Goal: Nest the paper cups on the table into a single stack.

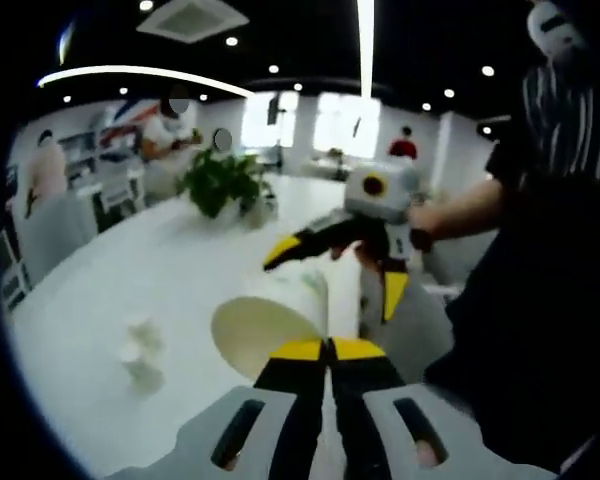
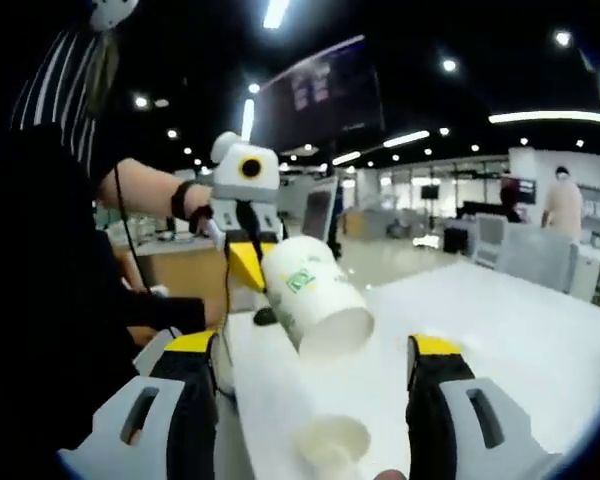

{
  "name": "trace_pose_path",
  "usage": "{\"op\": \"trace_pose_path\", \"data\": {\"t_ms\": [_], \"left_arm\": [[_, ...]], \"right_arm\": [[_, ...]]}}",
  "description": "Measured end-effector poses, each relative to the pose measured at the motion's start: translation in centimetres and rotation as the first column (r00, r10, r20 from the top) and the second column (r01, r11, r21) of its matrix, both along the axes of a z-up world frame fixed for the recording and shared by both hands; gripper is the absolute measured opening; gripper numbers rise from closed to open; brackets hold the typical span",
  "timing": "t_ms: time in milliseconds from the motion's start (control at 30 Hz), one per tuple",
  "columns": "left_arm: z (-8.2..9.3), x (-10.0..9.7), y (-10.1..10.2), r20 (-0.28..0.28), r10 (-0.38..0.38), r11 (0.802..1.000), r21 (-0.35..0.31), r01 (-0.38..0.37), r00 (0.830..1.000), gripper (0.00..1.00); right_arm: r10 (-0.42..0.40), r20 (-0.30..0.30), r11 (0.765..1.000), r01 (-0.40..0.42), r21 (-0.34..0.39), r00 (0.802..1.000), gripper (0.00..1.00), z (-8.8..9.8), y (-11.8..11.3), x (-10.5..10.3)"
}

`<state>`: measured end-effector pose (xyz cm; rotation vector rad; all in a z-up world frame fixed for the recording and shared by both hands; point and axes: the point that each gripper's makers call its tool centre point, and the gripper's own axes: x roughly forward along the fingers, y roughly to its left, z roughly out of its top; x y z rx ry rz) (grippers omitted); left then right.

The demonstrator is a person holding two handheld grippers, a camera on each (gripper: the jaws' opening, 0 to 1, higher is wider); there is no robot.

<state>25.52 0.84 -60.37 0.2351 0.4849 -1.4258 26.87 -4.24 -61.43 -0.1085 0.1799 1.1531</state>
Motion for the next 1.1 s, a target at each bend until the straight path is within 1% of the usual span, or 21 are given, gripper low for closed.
{"op": "trace_pose_path", "data": {"t_ms": [33,100,167,200,300,400,500,600,633,667,700,733,767,800,833,867,900,933,967,1067,1100], "left_arm": [[-0.1,0.0,0.0,0.006,-0.006,1.0,0.007,0.006,1.0,0.0],[-0.2,0.0,-0.1,0.01,-0.018,1.0,0.007,0.018,1.0,0.0],[-0.7,-0.1,-0.1,0.004,-0.034,0.999,0.032,0.034,0.999,0.0],[-1.0,-0.1,0.0,0.009,-0.047,0.997,0.059,0.046,0.999,0.0],[-1.3,-0.2,-0.2,0.012,-0.067,0.995,0.081,0.066,0.998,0.0],[-1.3,0.0,-0.5,0.009,-0.077,0.994,0.08,0.076,0.997,0.0],[-1.8,0.2,-0.6,0.013,-0.09,0.99,0.109,0.088,0.996,0.0],[-2.2,0.2,-0.7,0.024,-0.119,0.982,0.149,0.114,0.993,0.0],[-2.3,0.1,-0.8,0.033,-0.146,0.976,0.166,0.139,0.989,0.0],[-2.5,0.2,-0.7,0.047,-0.166,0.969,0.191,0.155,0.985,0.0],[-2.8,0.4,-0.8,0.095,-0.209,0.956,0.23,0.183,0.973,0.0],[-2.8,0.5,-1.0,0.106,-0.226,0.951,0.239,0.196,0.968,0.0],[-3.0,0.5,-1.0,0.111,-0.242,0.942,0.266,0.205,0.964,0.0],[-3.3,0.6,-1.1,0.126,-0.275,0.925,0.307,0.226,0.953,0.0],[-3.4,0.9,-1.3,0.142,-0.289,0.918,0.322,0.232,0.947,0.0],[-3.4,1.0,-1.5,0.158,-0.317,0.905,0.346,0.248,0.935,0.0],[-3.6,0.9,-1.7,0.159,-0.338,0.894,0.364,0.263,0.928,0.0],[-3.6,1.0,-1.9,0.158,-0.343,0.89,0.37,0.267,0.926,0.0],[-4.1,1.1,-1.8,0.164,-0.376,0.869,0.405,0.285,0.912,0.0],[-5.0,1.1,-1.8,0.155,-0.429,0.826,0.466,0.317,0.89,0.0],[-5.4,1.2,-1.7,0.161,-0.458,0.802,0.498,0.329,0.874,0.0]], "right_arm": [[-0.008,0.0,1.0,0.008,-0.002,1.0,0.81,0.0,-0.2,0.1],[-0.015,0.021,1.0,0.015,0.0,1.0,0.86,0.2,-0.5,0.0],[-0.022,0.026,0.999,0.023,-0.037,0.999,0.89,-0.3,-1.0,0.0],[-0.032,0.029,0.998,0.033,-0.053,0.999,0.91,-0.6,-1.3,0.0],[-0.069,0.046,0.996,0.072,-0.057,0.997,0.99,-0.7,-2.1,0.1],[-0.097,0.02,0.994,0.098,-0.054,0.995,1.0,-1.2,-2.9,0.3],[-0.122,0.02,0.991,0.122,-0.051,0.992,1.0,-1.4,-3.5,0.4],[-0.144,0.022,0.988,0.145,-0.05,0.989,1.0,-1.5,-4.0,0.7],[-0.151,0.023,0.987,0.152,-0.047,0.988,1.0,-1.5,-4.2,0.8],[-0.16,0.024,0.986,0.161,-0.045,0.987,1.0,-1.5,-4.4,0.9],[-0.178,0.026,0.983,0.179,-0.047,0.984,1.0,-1.7,-4.8,1.2],[-0.193,0.015,0.98,0.194,-0.053,0.981,1.0,-2.1,-5.2,1.4],[-0.199,0.004,0.979,0.199,-0.05,0.98,1.0,-2.3,-5.4,1.5],[-0.215,-0.004,0.975,0.215,-0.053,0.977,1.0,-2.6,-5.7,1.6],[-0.23,-0.002,0.972,0.229,-0.057,0.973,1.0,-2.8,-6.1,1.8],[-0.238,-0.002,0.97,0.237,-0.057,0.971,1.0,-2.9,-6.3,1.8],[-0.248,-0.008,0.967,0.248,-0.053,0.969,1.0,-3.1,-6.6,1.8],[-0.252,-0.01,0.966,0.252,-0.051,0.968,1.0,-3.2,-6.7,1.9],[-0.263,-0.017,0.964,0.262,-0.051,0.965,1.0,-3.5,-7.1,1.9],[-0.273,-0.023,0.961,0.272,-0.047,0.962,1.0,-3.8,-7.5,1.8],[-0.281,-0.025,0.959,0.28,-0.049,0.959,1.0,-4.0,-7.7,1.8]]}}
